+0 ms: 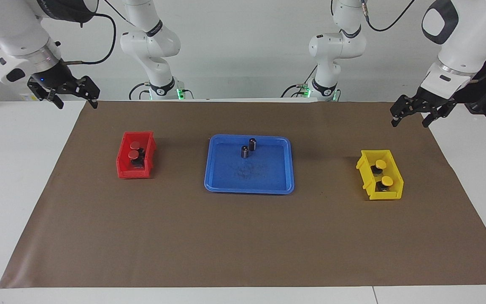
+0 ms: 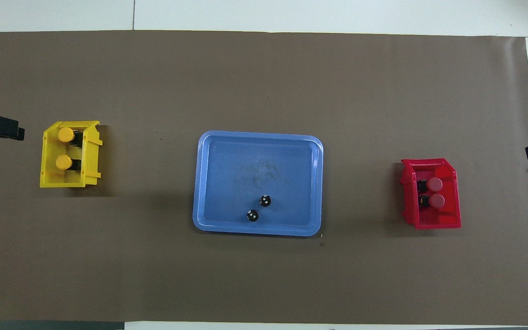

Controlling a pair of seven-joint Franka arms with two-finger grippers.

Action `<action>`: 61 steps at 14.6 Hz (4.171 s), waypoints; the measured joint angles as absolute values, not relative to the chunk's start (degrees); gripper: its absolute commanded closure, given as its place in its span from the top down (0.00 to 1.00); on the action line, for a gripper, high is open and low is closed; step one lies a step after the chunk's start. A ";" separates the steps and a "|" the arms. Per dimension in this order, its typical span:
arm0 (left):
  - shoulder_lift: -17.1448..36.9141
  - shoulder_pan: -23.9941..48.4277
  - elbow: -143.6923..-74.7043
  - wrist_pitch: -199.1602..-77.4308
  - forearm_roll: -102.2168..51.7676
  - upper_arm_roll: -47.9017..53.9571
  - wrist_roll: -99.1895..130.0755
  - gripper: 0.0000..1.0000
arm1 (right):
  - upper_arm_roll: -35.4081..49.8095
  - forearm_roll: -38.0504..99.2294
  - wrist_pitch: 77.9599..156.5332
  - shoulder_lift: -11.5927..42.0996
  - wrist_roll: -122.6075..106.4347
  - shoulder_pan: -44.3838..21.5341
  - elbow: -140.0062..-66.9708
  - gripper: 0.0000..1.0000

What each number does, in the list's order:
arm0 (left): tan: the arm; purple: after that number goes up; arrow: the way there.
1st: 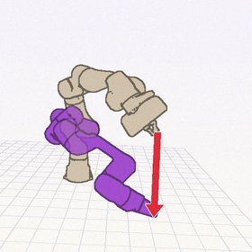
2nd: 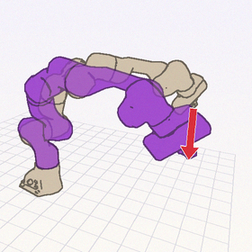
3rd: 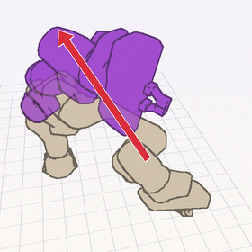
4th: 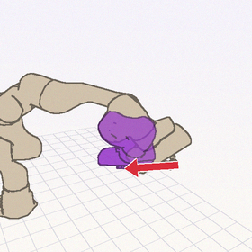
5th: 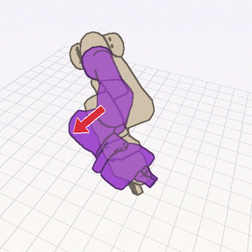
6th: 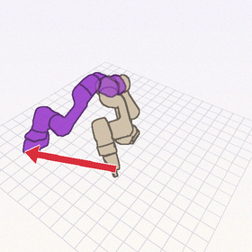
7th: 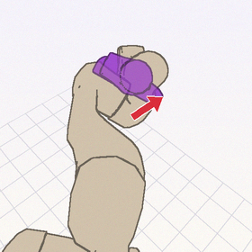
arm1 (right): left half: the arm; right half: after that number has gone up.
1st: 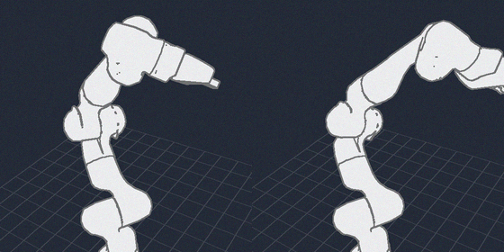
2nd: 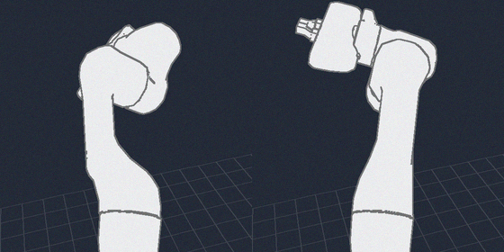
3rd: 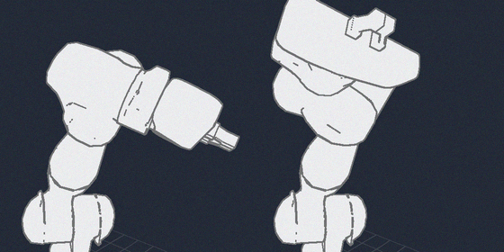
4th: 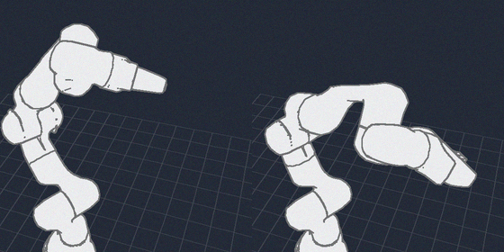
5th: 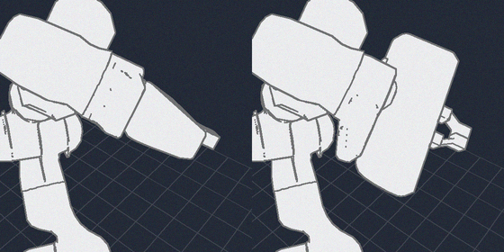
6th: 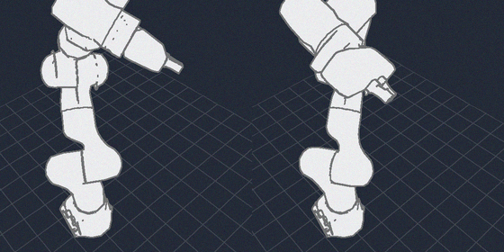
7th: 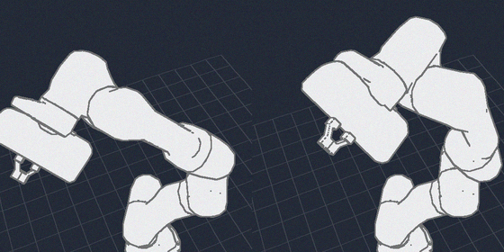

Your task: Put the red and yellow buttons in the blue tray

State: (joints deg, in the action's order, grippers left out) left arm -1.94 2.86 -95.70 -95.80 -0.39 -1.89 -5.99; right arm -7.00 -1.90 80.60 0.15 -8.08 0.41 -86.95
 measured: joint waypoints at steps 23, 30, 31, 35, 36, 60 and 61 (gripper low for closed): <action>-1.94 2.85 -95.70 -95.76 -0.39 -1.89 -5.99 1.00 | -6.21 -2.25 93.56 0.81 -3.89 -4.14 -96.79 1.00; -1.94 2.85 -95.71 -95.76 -0.39 -1.89 -5.99 1.00 | -6.19 0.12 114.02 1.88 -2.55 -4.32 -116.00 0.68; -1.94 2.85 -95.71 -95.76 -0.39 -1.89 -5.99 1.00 | -6.19 0.14 116.08 1.70 -2.91 -4.22 -118.25 0.67; -1.94 2.85 -95.71 -95.76 -0.39 -1.89 -5.99 1.00 | -6.13 0.18 120.88 0.95 -3.17 -4.22 -123.91 0.67; -1.94 2.85 -95.71 -95.76 -0.39 -1.89 -5.99 1.00 | -6.12 0.19 121.91 0.64 -3.34 -4.22 -125.07 0.67; -1.94 2.85 -95.71 -95.75 -0.39 -1.89 -5.99 1.00 | -5.96 0.03 117.66 -1.80 -8.25 -3.48 -125.27 0.20; -1.94 2.85 -95.71 -95.75 -0.39 -1.89 -5.99 1.00 | -5.92 -0.21 112.83 -1.21 -8.35 -3.49 -120.89 0.20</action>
